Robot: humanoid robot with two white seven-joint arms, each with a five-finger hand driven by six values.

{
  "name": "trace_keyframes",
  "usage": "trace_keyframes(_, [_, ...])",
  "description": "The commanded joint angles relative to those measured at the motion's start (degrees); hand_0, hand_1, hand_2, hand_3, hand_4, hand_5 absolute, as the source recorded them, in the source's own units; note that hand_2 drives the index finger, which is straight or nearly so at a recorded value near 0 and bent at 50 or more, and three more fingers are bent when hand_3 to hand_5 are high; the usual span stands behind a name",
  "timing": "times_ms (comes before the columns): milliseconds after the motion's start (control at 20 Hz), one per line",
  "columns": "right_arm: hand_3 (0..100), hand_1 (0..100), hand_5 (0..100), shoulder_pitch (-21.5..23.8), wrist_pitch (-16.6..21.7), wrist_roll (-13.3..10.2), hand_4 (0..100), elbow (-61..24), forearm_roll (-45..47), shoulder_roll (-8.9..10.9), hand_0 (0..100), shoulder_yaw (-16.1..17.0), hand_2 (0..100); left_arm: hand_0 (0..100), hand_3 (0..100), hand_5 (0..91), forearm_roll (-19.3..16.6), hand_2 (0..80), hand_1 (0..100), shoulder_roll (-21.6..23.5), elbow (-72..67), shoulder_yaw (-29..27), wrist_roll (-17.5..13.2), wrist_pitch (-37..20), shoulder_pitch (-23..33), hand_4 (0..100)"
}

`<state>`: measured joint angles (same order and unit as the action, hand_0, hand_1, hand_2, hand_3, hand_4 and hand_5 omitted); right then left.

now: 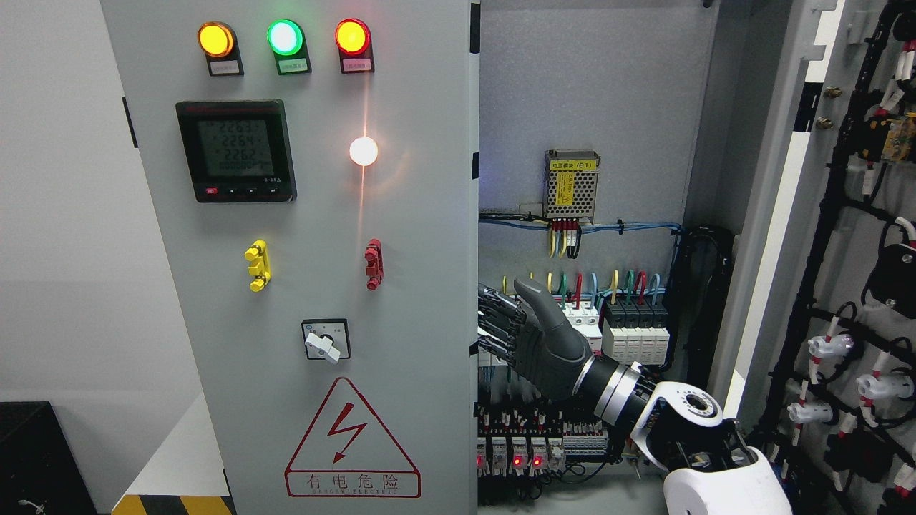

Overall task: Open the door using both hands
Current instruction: 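Hold the right hand beside the white breakers inside the cabinet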

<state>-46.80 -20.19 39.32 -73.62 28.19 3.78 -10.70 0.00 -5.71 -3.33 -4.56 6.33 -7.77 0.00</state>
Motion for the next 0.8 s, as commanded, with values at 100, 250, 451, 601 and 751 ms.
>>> trace_keyframes(100, [0,0,0,-0.39,-0.03,1.98,0,1.64,0.03,-0.01,19,-0.02,0,0,0,0.0,-1.41,0.0,0,0.0,-0.01,-0.01,0.0,0.03,1.58,0])
trace_keyframes(250, [0,0,0,-0.39,-0.03,2.69,0,1.64,0.03,-0.01,19,-0.02,0,0,0,0.0,-1.41,0.0,0,0.0,-0.01,-0.01,0.0,0.03,1.67,0])
trace_keyframes(451, [0,0,0,-0.48,-0.03,3.56,0,1.55,0.03,-0.01,19,0.06,0,0,0,0.0,-1.41,0.0,0,0.0,-0.01,-0.01,0.0,0.03,1.67,0])
trace_keyframes(601, [0,0,0,-0.66,-0.03,3.83,0,1.55,0.03,-0.01,19,-0.02,0,0,0,0.0,-1.41,0.0,0,0.0,-0.01,-0.01,0.0,0.03,1.67,0])
trace_keyframes(751, [0,0,0,-0.92,-0.03,3.92,0,1.55,-0.06,-0.01,19,-0.02,0,0,0,0.0,-1.49,0.0,0,0.0,-0.01,-0.01,0.0,0.03,1.67,0])
